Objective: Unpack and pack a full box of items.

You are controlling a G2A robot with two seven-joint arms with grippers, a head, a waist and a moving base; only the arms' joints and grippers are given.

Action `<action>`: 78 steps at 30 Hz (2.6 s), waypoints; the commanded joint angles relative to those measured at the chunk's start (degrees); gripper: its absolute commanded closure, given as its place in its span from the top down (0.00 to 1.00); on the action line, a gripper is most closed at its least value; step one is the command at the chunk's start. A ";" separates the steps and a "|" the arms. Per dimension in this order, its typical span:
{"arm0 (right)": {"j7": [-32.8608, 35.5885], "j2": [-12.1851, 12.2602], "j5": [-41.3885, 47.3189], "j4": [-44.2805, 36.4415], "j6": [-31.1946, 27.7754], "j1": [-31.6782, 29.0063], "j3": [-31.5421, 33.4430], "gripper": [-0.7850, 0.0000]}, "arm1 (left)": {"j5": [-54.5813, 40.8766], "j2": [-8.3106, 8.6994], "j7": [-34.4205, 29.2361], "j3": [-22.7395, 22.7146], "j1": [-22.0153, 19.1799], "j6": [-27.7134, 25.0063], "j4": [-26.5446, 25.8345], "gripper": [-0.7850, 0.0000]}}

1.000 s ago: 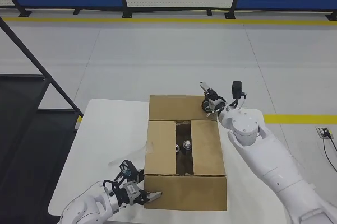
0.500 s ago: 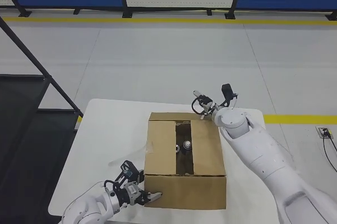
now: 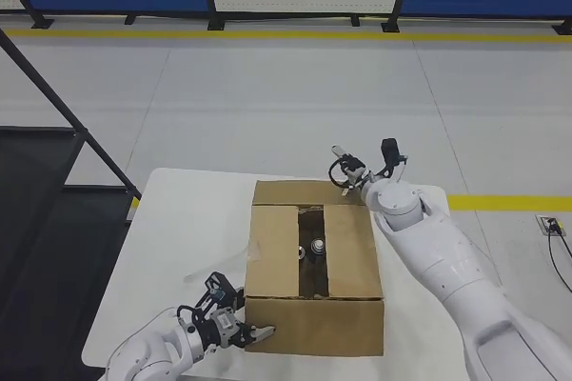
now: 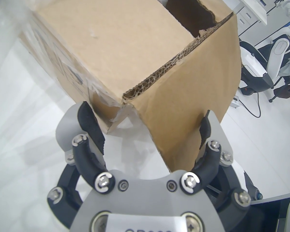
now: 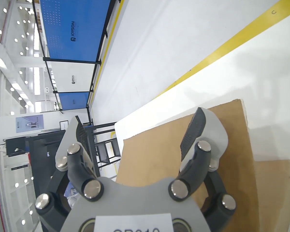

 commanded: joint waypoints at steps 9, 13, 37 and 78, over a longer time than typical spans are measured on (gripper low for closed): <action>11.99 3.98 -2.40 -16.57 -18.48 -8.97 7.56 1.00 | -6.78 1.39 4.69 -10.91 6.28 -2.97 -6.48 1.00; 16.59 5.73 -4.40 -23.91 -19.02 -13.11 10.40 1.00 | -8.03 1.67 7.37 -15.69 8.71 -0.30 -7.56 1.00; 31.53 7.16 -20.78 -27.72 -19.21 -16.38 8.21 1.00 | -0.34 0.26 22.70 -18.05 10.83 18.40 -4.44 1.00; 44.87 -0.35 -3.43 -14.10 -22.53 -5.39 3.58 1.00 | 18.57 -1.61 18.09 -7.90 2.96 24.12 6.44 1.00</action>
